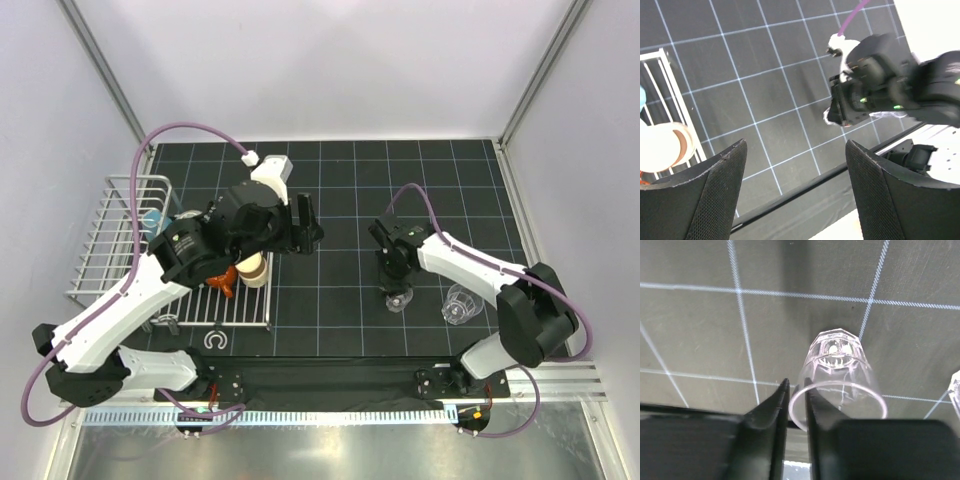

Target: Load the cups into the dish rack

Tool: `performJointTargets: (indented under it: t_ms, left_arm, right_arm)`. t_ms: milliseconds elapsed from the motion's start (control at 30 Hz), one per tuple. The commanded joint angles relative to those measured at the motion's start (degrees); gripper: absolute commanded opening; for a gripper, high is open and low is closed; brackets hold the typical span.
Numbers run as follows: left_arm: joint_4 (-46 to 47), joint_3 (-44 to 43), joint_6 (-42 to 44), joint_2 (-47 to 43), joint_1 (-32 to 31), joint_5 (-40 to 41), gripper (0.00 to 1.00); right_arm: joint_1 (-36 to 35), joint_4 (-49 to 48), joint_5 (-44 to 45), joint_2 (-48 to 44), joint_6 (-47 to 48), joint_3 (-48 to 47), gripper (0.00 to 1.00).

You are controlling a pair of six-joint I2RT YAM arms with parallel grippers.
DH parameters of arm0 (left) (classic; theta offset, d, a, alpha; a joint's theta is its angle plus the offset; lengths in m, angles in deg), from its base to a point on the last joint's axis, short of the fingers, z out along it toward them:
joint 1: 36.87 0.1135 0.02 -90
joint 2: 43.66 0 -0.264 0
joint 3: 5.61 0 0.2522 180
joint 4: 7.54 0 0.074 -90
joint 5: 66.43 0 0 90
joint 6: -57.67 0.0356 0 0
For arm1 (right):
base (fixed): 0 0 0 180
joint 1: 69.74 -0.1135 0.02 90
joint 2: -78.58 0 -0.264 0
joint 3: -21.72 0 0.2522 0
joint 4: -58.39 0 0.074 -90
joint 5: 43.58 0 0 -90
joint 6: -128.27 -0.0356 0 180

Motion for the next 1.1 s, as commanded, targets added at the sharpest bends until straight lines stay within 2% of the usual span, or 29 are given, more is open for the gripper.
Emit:
performJointTargets:
  t_ms: [0,33,67,167,267,367,400,467,500,567,600,667,733,800,933,1067]
  left_arm:
    - [-1.3,-4.5,2.1,0.4,0.3,-1.1,0.79]
    - [-1.4,-4.6,1.9,0.3,0.4,-1.0,0.81]
    - [-1.5,-4.4,0.7,0.0,0.9,-1.1,0.86]
    - [-0.7,-3.6,-1.7,-0.8,2.2,-4.4,0.95]
    - [1.7,-1.9,-2.8,-2.1,3.9,-8.9,0.99]
    - [2.3,-1.1,-5.4,-3.6,6.2,-10.9,1.00]
    - [3.0,-0.8,-6.4,-4.0,7.1,-11.8,1.00]
    - [5.2,0.6,-8.6,-5.8,9.1,-15.5,1.00]
    - [8.7,1.4,-8.9,-6.7,9.5,-15.9,1.00]
    - [13.2,3.8,-8.6,-10.0,9.6,-19.7,1.00]
    - [18.8,6.7,-8.1,-11.2,9.6,-20.2,1.00]
    - [22.2,9.1,-8.0,-13.8,9.6,-20.0,1.00]
    - [25.0,11.2,-8.0,-14.8,9.7,-20.5,1.00]
    - [26.5,12.2,-8.0,-15.8,9.7,-22.0,1.00]
    - [30.5,14.1,-8.6,-16.3,9.7,-23.8,1.00]
    - [31.4,14.5,-9.2,-17.0,9.7,-22.1,1.00]
  right_arm:
    - [-0.2,-2.4,2.1,-0.5,-0.5,0.5,0.15]
    - [-0.1,-2.1,2.6,-1.0,-0.5,0.3,0.12]
    - [0.0,-1.4,2.7,-1.3,-0.1,-0.4,0.05]
    - [-0.1,1.1,0.2,-2.2,2.2,-7.5,0.04]
    - [0.0,1.6,-8.7,-4.6,3.2,-13.2,0.04]
    - [2.1,-2.3,-17.7,-9.2,-2.7,-17.7,0.04]
    - [4.2,-9.4,-27.2,-10.6,-5.1,-17.0,0.04]
    - [6.3,-18.1,-33.8,-14.3,-14.8,-14.5,0.04]
    - [7.6,-26.1,-38.5,-15.0,-17.6,-14.0,0.04]
    - [7.9,-31.6,-40.8,-15.4,-21.8,-13.8,0.04]
    - [8.0,-35.0,-42.2,-15.3,-24.9,-14.2,0.04]
    - [8.0,-39.6,-44.0,-15.5,-28.8,-13.3,0.04]
    - [8.0,-50.9,-45.7,-16.4,-36.9,-11.3,0.04]
    - [8.1,-61.6,-46.9,-16.8,-42.6,-8.6,0.04]
    - [8.1,-73.6,-48.5,-15.7,-54.6,-6.5,0.04]
    - [8.0,-83.6,-48.6,-15.1,-61.3,-4.0,0.04]
